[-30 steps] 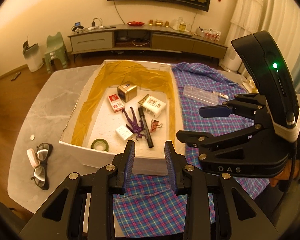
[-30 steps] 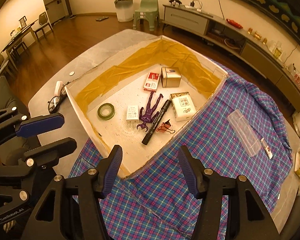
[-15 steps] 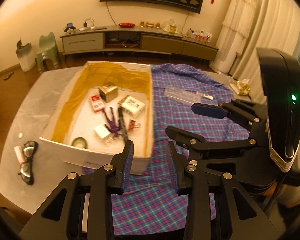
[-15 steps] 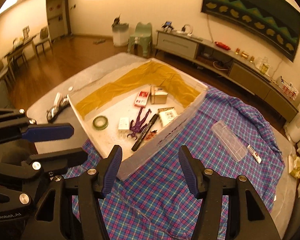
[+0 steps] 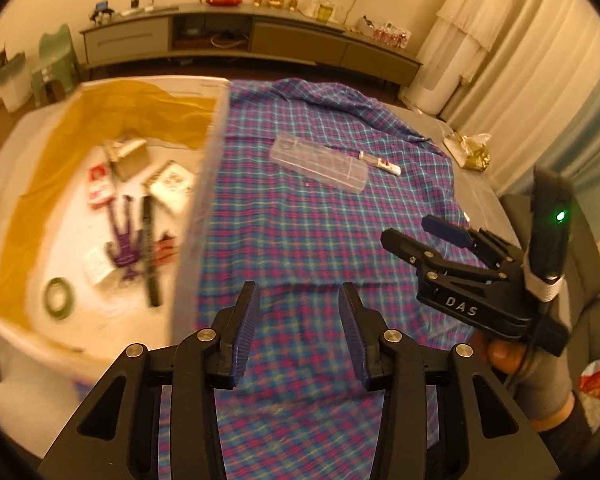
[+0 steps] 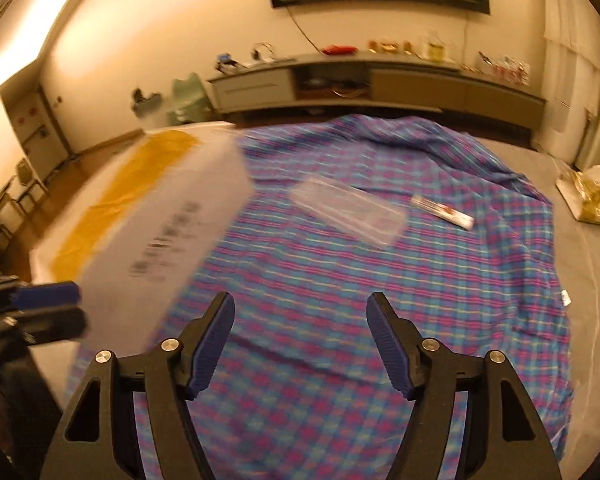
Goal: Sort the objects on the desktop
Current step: 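Grasp the clear plastic case with the left tool while the right tool grasps the small bottle, then lift and carry the clear case and small bottle over the white box with both tools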
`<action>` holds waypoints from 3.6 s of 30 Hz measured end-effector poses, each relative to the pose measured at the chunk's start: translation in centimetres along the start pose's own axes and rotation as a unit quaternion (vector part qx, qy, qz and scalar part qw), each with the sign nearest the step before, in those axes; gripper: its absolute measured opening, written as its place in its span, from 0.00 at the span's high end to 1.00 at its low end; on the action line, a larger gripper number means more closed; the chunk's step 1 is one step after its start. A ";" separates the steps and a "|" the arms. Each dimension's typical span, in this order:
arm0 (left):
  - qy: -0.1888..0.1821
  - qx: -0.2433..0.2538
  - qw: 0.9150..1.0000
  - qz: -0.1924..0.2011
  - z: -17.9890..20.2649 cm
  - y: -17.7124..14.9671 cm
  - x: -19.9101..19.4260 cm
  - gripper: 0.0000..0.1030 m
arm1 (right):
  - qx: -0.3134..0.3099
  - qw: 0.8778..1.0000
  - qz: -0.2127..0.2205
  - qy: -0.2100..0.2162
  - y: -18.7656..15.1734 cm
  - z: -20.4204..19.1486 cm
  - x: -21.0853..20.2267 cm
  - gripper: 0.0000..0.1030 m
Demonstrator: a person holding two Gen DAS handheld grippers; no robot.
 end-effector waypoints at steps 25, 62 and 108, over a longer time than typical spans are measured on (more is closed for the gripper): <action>0.004 -0.161 0.984 -0.078 3.4 14.0 21.0 0.47 | -0.178 0.978 -0.102 -0.043 5.5 15.2 15.3 0.55; 0.113 0.086 0.984 -0.104 5.6 9.4 22.3 0.48 | -0.128 0.987 -0.096 0.009 0.7 11.0 11.5 0.80; -0.015 0.071 0.997 0.035 5.1 -0.7 -2.5 0.48 | -0.003 0.998 -0.026 0.054 -3.9 -1.4 -4.3 0.80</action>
Point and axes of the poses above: each gripper's, at about its wrist camera, not at the fingertips, and x roughly the way its jaws point, z to its right, y to its top, the point moved 9 cm from there along x, roughly the way its jaws point, and after that the axes turned 5 degrees about -x, right-handed, at the moved point
